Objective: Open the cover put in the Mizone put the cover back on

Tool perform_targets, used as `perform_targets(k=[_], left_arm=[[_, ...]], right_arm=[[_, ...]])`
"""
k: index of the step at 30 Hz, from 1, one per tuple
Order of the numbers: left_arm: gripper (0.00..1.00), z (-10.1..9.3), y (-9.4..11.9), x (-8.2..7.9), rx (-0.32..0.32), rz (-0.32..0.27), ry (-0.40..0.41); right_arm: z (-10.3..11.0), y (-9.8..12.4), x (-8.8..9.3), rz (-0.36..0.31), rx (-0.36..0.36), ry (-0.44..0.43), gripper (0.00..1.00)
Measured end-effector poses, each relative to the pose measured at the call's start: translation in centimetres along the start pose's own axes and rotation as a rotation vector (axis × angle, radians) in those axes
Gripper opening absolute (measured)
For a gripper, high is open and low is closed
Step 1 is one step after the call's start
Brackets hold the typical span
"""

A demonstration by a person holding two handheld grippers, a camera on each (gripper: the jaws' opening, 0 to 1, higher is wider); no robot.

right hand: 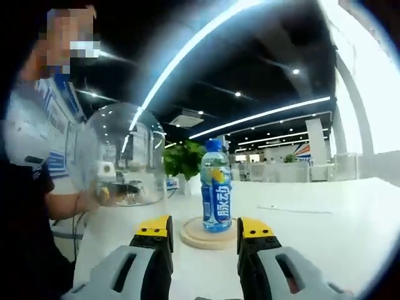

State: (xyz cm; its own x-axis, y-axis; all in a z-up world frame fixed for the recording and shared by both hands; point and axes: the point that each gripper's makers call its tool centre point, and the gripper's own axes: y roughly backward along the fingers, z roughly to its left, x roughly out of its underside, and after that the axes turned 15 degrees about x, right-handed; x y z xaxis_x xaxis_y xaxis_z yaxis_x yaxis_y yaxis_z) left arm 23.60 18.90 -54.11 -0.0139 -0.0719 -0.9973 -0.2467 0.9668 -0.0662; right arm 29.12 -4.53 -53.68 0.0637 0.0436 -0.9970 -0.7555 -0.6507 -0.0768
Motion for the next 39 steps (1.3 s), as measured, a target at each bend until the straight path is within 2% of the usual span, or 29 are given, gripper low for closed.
perform_targets(k=[2, 4, 6, 9, 11, 13, 16, 18, 20, 23, 27, 35, 39], left_arm=[[0.55, -1.8, -0.8, 0.4, 0.041, 0.01, 0.005], [0.59, -2.9, -1.4, 0.3, 0.062, 0.002, 0.003], [0.58, -3.0, -2.1, 0.1, 0.045, -0.005, -0.013], [0.58, -2.6, -2.4, -0.3, 0.032, -0.016, -0.014], [0.59, -2.3, -2.6, -0.7, 0.04, -0.043, 0.017], [0.59, -2.1, -2.7, -0.9, 0.034, -0.047, 0.013], [0.57, -1.7, -3.2, -0.7, 0.038, -0.021, -0.001], [0.58, -2.0, -3.8, -0.6, 0.068, -0.02, 0.02], [0.59, -2.2, -4.5, -0.2, 0.093, -0.003, 0.022], [0.65, -1.7, -5.2, -0.1, 0.088, 0.011, 0.015], [0.7, -1.5, -5.9, -0.1, 0.108, 0.012, 0.023], [0.75, -1.0, -7.2, 0.7, 0.145, 0.036, 0.046], [0.75, -1.0, -7.3, 0.7, 0.156, 0.041, 0.038]], right_arm=[[1.5, 1.0, -0.3, -0.02, -0.082, 0.001, 0.36], [3.3, 1.7, -1.0, -0.039, -0.173, -0.051, 0.41], [4.4, 1.6, -1.6, -0.053, -0.213, -0.09, 0.49], [5.4, 0.8, -0.9, -0.021, -0.237, -0.039, 0.52], [6.3, 0.3, -0.4, 0.01, -0.268, -0.032, 0.54], [7.2, -0.2, 0.1, 0.039, -0.287, -0.039, 0.57], [8.6, -0.9, 1.1, 0.088, -0.333, -0.04, 0.6], [9.2, -1.3, 1.5, 0.104, -0.36, -0.039, 0.61], [9.9, -1.7, 1.5, 0.107, -0.385, -0.048, 0.62], [11.0, -2.4, 1.1, 0.105, -0.423, -0.08, 0.66], [11.5, -3.2, 1.0, 0.119, -0.442, -0.113, 0.73], [12.1, -4.0, 1.2, 0.146, -0.479, -0.096, 0.79], [12.4, -4.5, 1.7, 0.163, -0.506, -0.121, 0.83]])
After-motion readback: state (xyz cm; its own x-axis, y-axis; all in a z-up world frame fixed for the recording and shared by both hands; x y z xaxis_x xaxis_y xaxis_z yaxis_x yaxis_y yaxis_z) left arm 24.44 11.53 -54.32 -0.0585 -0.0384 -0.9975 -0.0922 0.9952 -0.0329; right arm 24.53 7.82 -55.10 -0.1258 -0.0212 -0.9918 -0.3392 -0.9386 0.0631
